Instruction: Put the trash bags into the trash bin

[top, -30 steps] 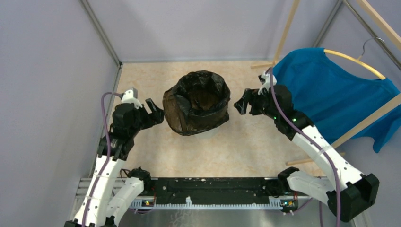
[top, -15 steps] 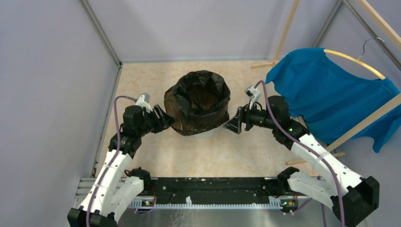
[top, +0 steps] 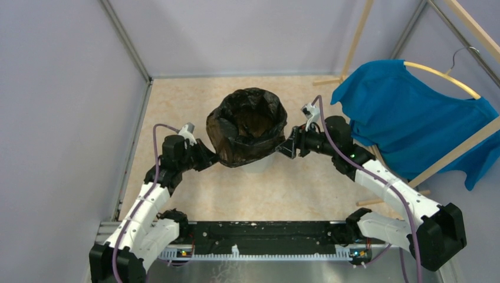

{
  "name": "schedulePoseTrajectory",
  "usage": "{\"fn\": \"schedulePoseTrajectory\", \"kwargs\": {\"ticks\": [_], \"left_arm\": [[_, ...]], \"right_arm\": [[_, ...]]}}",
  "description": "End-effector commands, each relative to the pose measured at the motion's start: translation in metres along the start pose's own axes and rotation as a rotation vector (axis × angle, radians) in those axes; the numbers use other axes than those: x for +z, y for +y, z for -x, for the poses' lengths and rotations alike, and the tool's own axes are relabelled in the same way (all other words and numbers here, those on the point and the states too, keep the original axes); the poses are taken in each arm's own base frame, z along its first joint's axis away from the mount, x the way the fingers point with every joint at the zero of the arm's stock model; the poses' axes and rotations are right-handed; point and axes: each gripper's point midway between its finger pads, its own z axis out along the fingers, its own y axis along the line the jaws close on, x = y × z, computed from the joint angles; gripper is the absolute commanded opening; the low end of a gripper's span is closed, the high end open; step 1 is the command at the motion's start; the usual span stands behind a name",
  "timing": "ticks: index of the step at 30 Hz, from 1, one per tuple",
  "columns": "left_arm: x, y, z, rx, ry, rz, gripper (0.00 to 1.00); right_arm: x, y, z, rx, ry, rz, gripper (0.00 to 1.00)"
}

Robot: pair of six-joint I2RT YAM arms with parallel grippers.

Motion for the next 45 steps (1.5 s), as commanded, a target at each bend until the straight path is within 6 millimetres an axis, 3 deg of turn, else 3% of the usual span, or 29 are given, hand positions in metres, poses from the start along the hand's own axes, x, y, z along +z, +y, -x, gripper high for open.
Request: {"fn": "schedulePoseTrajectory", "kwargs": {"ticks": [1,7,11,15,20,25,27,30,32,39,45], "left_arm": [[0.004,-0.009,0.004,0.003,-0.013,-0.064,0.12],[0.012,-0.005,-0.006,-0.026,0.027,-0.072,0.02],[-0.001,0.012,0.004,-0.011,-0.042,0.059,0.01],[-0.033,0.023,0.031,0.011,-0.199,0.207,0.20],[-0.064,0.025,0.061,0.036,-0.346,0.306,0.67],[-0.067,0.021,0.096,0.197,-0.357,0.399,0.85],[-0.060,0.014,0.108,0.251,-0.310,0.399,0.86],[-0.040,-0.015,0.117,0.305,-0.242,0.255,0.87],[-0.028,-0.023,0.122,0.304,-0.230,0.195,0.88],[0.003,-0.028,0.141,0.248,-0.208,0.139,0.75],[0.030,-0.021,0.139,0.213,-0.161,0.104,0.61]], "right_arm": [[-0.002,0.020,0.027,-0.056,-0.104,0.074,0.62],[0.001,0.022,0.026,-0.054,-0.106,0.092,0.53],[0.003,0.015,0.021,-0.053,-0.091,0.064,0.37],[0.005,-0.004,0.014,-0.037,-0.094,-0.018,0.22],[0.013,-0.017,-0.002,-0.016,-0.051,-0.049,0.15],[0.011,-0.018,-0.004,-0.023,-0.042,-0.060,0.15],[0.009,-0.017,-0.001,-0.036,-0.046,-0.064,0.15],[0.006,-0.017,0.000,-0.043,-0.045,-0.070,0.15],[0.005,-0.017,-0.002,-0.041,-0.042,-0.072,0.15],[0.003,-0.013,-0.002,-0.031,-0.050,-0.049,0.15],[-0.001,-0.011,0.000,-0.045,-0.055,-0.054,0.15]]}}
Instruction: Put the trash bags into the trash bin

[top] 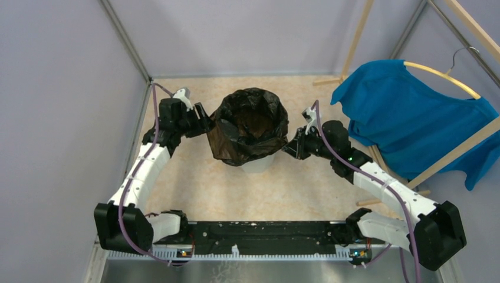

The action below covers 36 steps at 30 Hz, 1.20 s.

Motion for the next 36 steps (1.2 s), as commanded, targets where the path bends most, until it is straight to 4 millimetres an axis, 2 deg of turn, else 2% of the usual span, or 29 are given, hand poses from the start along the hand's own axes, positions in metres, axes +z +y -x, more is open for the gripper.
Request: {"fn": "schedulePoseTrajectory", "kwargs": {"ticks": [1,4,8,10,12,15,18,22,28,29,31,36], "left_arm": [[0.012,-0.012,0.020,-0.003,-0.047,-0.066,0.58],[0.025,0.000,0.008,-0.015,-0.007,-0.036,0.43],[0.036,0.006,-0.015,-0.035,0.079,-0.045,0.10],[0.041,0.006,-0.031,-0.052,0.143,-0.063,0.00],[0.045,0.008,-0.049,-0.080,0.197,-0.076,0.00],[0.046,0.007,-0.058,-0.106,0.214,-0.094,0.00],[0.045,0.006,-0.067,-0.134,0.223,-0.113,0.00],[0.044,0.007,-0.085,-0.167,0.260,-0.133,0.00],[0.037,0.005,-0.084,-0.160,0.250,-0.136,0.00],[0.035,0.004,-0.081,-0.153,0.247,-0.137,0.03],[0.029,0.003,-0.076,-0.134,0.233,-0.124,0.12],[-0.002,0.013,-0.050,-0.060,0.124,-0.009,0.46]], "right_arm": [[-0.007,0.010,0.015,-0.042,-0.048,0.022,0.15],[-0.008,0.011,0.014,-0.040,-0.049,0.027,0.14],[-0.009,0.017,0.015,-0.032,-0.043,0.052,0.10],[-0.011,0.024,0.021,-0.029,-0.048,0.076,0.07],[-0.013,0.030,0.026,-0.028,-0.056,0.093,0.05],[-0.012,0.027,0.029,-0.032,-0.068,0.077,0.00],[-0.005,0.018,0.019,-0.008,-0.049,0.050,0.00],[0.005,0.015,0.004,0.035,-0.014,0.076,0.00],[0.008,0.008,-0.002,0.044,0.005,0.049,0.00],[0.008,0.008,-0.001,0.041,0.006,0.044,0.00],[0.008,0.007,0.002,0.031,0.003,0.033,0.07],[-0.002,-0.003,0.005,0.009,0.003,-0.051,0.25]]}}
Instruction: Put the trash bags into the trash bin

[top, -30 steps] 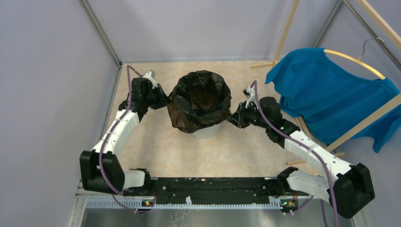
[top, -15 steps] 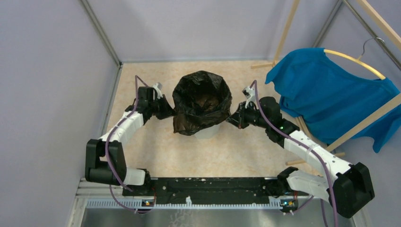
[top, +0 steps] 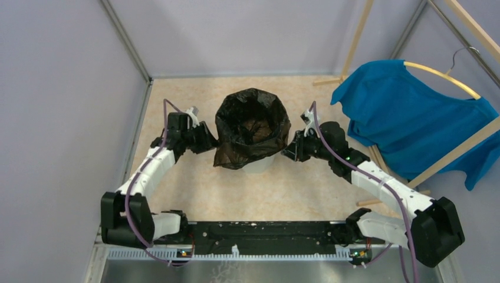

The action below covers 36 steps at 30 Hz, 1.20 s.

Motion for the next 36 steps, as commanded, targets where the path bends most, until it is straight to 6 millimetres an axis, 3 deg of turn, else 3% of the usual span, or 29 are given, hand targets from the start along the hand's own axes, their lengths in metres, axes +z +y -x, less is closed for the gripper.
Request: {"fn": "schedulePoseTrajectory", "kwargs": {"ticks": [1,7,11,13,15,18,21,24,26,33,36], "left_arm": [[-0.044,-0.006,0.030,0.091,-0.156,0.083,0.49],[-0.089,-0.014,0.031,0.159,-0.243,0.113,0.72],[-0.137,-0.040,0.049,0.224,-0.376,0.082,0.93],[-0.167,-0.067,0.065,0.277,-0.488,0.017,0.98],[-0.194,-0.108,0.078,0.360,-0.570,-0.129,0.98],[-0.205,-0.173,0.082,0.493,-0.528,-0.431,0.98],[-0.183,-0.218,0.078,0.529,-0.350,-0.564,0.94],[-0.149,-0.249,0.068,0.635,-0.347,-0.436,0.94],[-0.122,-0.260,0.060,0.660,-0.294,-0.362,0.87],[-0.032,-0.226,0.041,0.733,-0.176,-0.005,0.61],[-0.005,-0.214,0.026,0.740,-0.105,0.026,0.59]], "right_arm": [[-0.013,0.000,0.020,-0.053,-0.050,-0.064,0.30],[-0.032,-0.001,0.033,-0.107,-0.080,-0.123,0.43],[-0.045,0.008,0.049,-0.134,-0.105,-0.124,0.50],[-0.050,0.012,0.057,-0.146,-0.122,-0.128,0.53],[-0.054,0.015,0.062,-0.153,-0.136,-0.128,0.55],[-0.056,0.017,0.068,-0.159,-0.152,-0.127,0.57],[-0.058,0.020,0.071,-0.157,-0.157,-0.121,0.57],[-0.064,0.021,0.069,-0.149,-0.166,-0.123,0.57],[-0.069,0.021,0.069,-0.146,-0.178,-0.130,0.58],[-0.081,0.016,0.064,-0.152,-0.191,-0.168,0.62],[-0.079,0.012,0.062,-0.158,-0.184,-0.176,0.63]]}}
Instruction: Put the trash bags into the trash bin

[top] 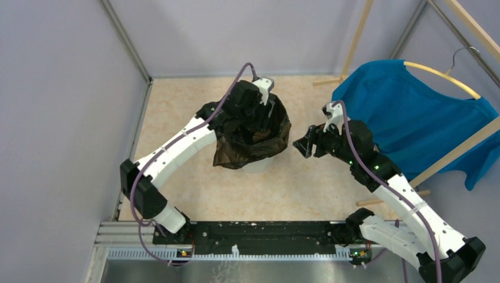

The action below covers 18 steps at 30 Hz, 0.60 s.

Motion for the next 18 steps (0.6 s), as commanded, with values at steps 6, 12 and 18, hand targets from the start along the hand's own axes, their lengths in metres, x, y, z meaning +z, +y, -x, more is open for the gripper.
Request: {"fn": "schedulePoseTrajectory", "kwargs": {"ticks": [6,12,18], "left_arm": [[0.042,0.033,-0.051,0.014,0.120,0.163,0.63],[0.069,0.043,-0.090,-0.010,0.208,0.200,0.64],[0.089,0.052,-0.122,-0.023,0.269,0.230,0.66]], "right_arm": [[0.008,-0.002,0.000,-0.026,-0.007,-0.001,0.63],[0.014,-0.004,-0.008,-0.026,0.014,-0.001,0.63],[0.017,-0.007,-0.015,-0.024,0.030,-0.008,0.63]]}}
